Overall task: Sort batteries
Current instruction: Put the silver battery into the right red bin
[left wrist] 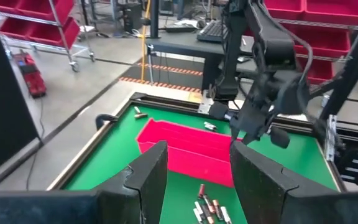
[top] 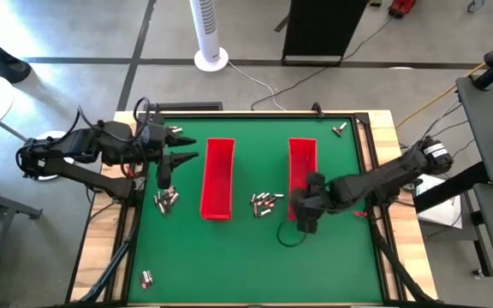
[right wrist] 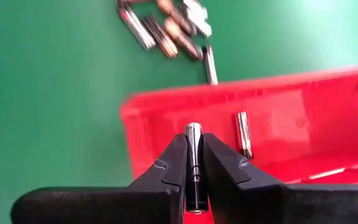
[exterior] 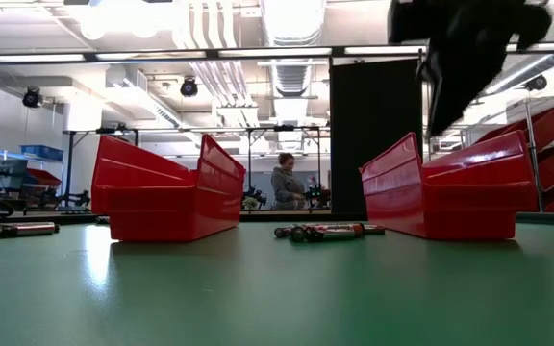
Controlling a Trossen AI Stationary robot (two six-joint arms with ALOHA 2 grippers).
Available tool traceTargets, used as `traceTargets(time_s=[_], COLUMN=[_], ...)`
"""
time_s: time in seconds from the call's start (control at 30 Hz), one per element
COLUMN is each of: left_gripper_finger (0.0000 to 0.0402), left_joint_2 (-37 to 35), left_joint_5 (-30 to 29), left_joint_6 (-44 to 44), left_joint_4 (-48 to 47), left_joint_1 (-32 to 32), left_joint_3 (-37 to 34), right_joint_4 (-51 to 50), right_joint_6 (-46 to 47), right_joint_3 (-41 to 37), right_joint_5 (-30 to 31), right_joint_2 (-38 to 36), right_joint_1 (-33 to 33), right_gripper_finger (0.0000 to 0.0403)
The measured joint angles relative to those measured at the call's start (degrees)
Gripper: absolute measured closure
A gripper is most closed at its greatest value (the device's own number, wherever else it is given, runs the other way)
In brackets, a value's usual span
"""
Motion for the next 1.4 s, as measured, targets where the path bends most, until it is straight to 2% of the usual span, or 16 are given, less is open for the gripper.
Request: traceTargets(time_s=[0.3, 0.6, 1.0, 1.13, 1.4], left_gripper_finger=[0.0246, 0.0246, 0.0246, 0.0246, 0.0246], left_joint_2=[-0.2, -0.1, -0.1, -0.2, -0.3], left_joint_5=[-0.3, -0.4, -0.4, -0.4, -0.3], left_joint_6=[1.9, 2.0, 2.2, 2.3, 3.4], left_joint_4=[0.0, 0.1, 0.9, 0.9, 2.8], left_joint_1=[0.0, 0.0, 0.0, 0.0, 0.0], left_joint_3=[0.0, 0.0, 0.0, 0.0, 0.0], right_joint_4=[5.2, 7.4, 10.5, 10.6, 7.0], right_joint_6=[-7.9, -12.2, -14.2, -15.5, -14.6], right_joint_3=[-5.2, -6.0, -5.9, -5.9, -3.4], right_joint_5=[-7.9, -13.0, -13.3, -13.1, -11.7], right_joint_2=[0.2, 5.4, 12.6, 12.8, 11.5], right_joint_1=[-8.8, -12.2, -12.7, -12.7, -12.6], right_gripper_finger=[0.0374, 0.0374, 0.0373, 0.0348, 0.0256])
